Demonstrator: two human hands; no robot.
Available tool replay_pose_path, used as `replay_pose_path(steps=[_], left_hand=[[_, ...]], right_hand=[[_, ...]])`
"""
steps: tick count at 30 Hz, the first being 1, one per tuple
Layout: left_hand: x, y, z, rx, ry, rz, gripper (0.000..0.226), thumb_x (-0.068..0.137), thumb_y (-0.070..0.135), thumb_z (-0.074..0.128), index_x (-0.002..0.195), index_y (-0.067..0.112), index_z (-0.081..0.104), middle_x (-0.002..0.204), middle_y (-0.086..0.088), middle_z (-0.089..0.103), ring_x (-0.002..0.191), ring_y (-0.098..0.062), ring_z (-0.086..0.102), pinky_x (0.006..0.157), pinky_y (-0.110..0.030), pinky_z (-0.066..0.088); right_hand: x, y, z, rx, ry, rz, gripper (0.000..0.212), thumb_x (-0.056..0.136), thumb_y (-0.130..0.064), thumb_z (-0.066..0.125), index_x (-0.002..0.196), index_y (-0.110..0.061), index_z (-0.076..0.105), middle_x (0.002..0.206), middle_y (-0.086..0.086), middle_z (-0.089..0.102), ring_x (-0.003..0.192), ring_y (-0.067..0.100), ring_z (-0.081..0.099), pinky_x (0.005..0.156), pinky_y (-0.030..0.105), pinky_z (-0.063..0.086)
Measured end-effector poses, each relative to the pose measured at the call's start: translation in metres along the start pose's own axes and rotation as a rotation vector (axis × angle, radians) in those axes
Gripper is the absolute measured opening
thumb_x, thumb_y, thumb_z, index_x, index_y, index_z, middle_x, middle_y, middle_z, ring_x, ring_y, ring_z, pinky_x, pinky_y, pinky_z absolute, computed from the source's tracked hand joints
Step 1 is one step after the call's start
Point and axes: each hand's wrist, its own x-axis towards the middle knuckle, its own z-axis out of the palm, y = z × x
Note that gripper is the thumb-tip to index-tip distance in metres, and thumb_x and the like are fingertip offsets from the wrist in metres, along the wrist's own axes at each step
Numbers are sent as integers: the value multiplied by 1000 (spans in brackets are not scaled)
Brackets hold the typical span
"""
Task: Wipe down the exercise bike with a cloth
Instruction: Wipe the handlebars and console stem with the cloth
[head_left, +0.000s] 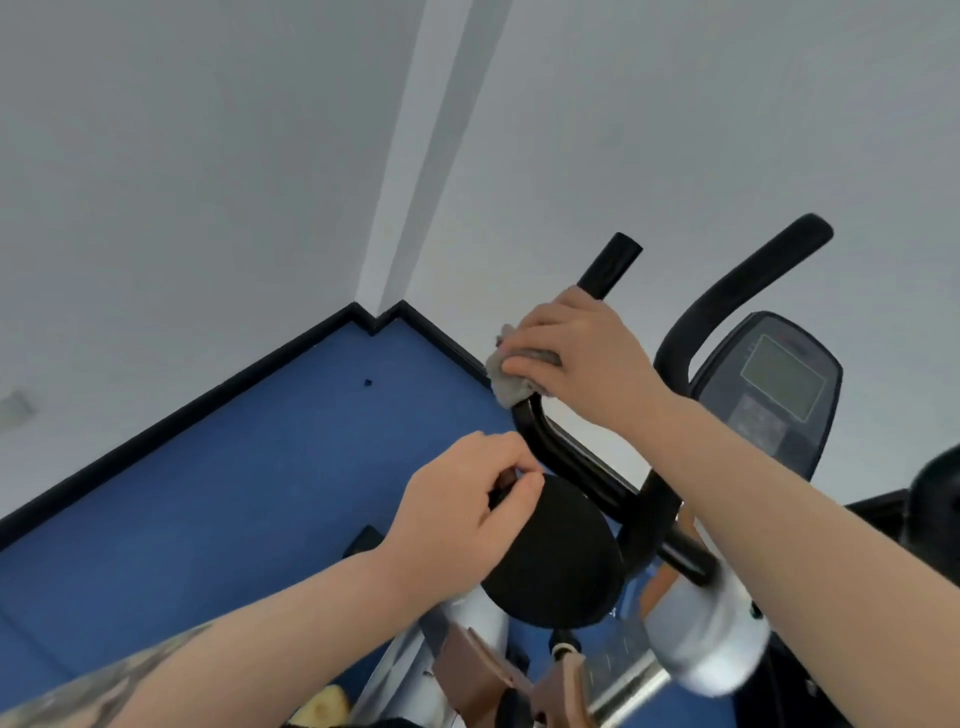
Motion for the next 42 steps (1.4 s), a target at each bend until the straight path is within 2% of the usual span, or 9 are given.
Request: replay_pose_path(steps=[3, 7, 11, 14, 23, 26, 32, 37, 42], left_hand=[[-1, 0, 0, 11, 0, 6, 14, 92, 42, 46, 89, 34, 57, 75, 8, 54, 76, -10, 53, 68, -34, 45], [0, 2, -2, 25, -3, 22, 11, 92, 42, 46, 91, 34, 53, 77, 9, 54, 78, -11, 54, 68, -34, 46], [0, 1, -3, 41, -20, 28, 13, 93, 43, 45, 91, 35, 55, 77, 11, 55, 79, -9, 54, 69, -33, 47], [0, 2, -2, 31, -2, 30, 13, 92, 42, 46, 90, 34, 56, 76, 11, 54, 78, -9, 53, 69, -32, 45], [-1, 3, -3, 51, -2, 26, 13, 92, 41, 45, 88, 34, 55, 77, 11, 53, 76, -8, 53, 68, -26, 44], [1, 6, -4, 45, -26, 6, 14, 92, 42, 44, 88, 33, 55, 78, 11, 53, 78, -10, 53, 68, -22, 42], [11, 10, -15, 72, -203, -23, 11, 95, 33, 47, 87, 32, 54, 80, 9, 57, 82, -9, 53, 73, -27, 44], [25, 11, -26, 69, -338, -35, 9, 94, 32, 53, 87, 30, 59, 84, 11, 63, 82, -12, 59, 77, -34, 48], [33, 8, -25, 17, -107, -36, 30, 90, 49, 41, 92, 32, 65, 89, 15, 64, 89, -12, 61, 79, -31, 50]], right_hand=[[2, 2, 1, -41, -49, -6, 20, 89, -35, 62, 92, -22, 77, 91, -7, 71, 100, 22, 58, 99, 41, 39], [-1, 0, 5, -17, -285, -120, 32, 89, -50, 48, 98, -29, 71, 97, -12, 68, 112, 8, 55, 117, 26, 2], [8, 18, -5, 31, -82, -27, 16, 89, -30, 65, 99, -19, 72, 95, -3, 68, 99, 17, 59, 111, 37, 30], [-4, 0, 6, 59, -150, -92, 15, 88, -32, 64, 94, -19, 71, 94, -5, 65, 96, 14, 55, 90, 37, 44], [-9, -4, 12, 76, -145, -61, 11, 88, -25, 63, 94, -19, 70, 96, -6, 64, 96, 14, 54, 90, 36, 44], [-14, -3, 9, 12, -255, -212, 12, 90, -31, 61, 96, -25, 69, 98, -10, 65, 100, 11, 57, 111, 36, 30], [-7, 7, 6, 50, -29, 32, 13, 91, -24, 61, 100, -20, 69, 102, -5, 66, 104, 16, 58, 118, 42, 18], [-10, 11, 7, -10, -102, -172, 18, 93, -32, 54, 99, -23, 69, 95, -8, 65, 101, 11, 57, 120, 40, 15], [-2, 32, 3, 59, 172, 155, 16, 95, -21, 58, 103, -13, 68, 104, 1, 65, 108, 21, 57, 120, 34, 10]])
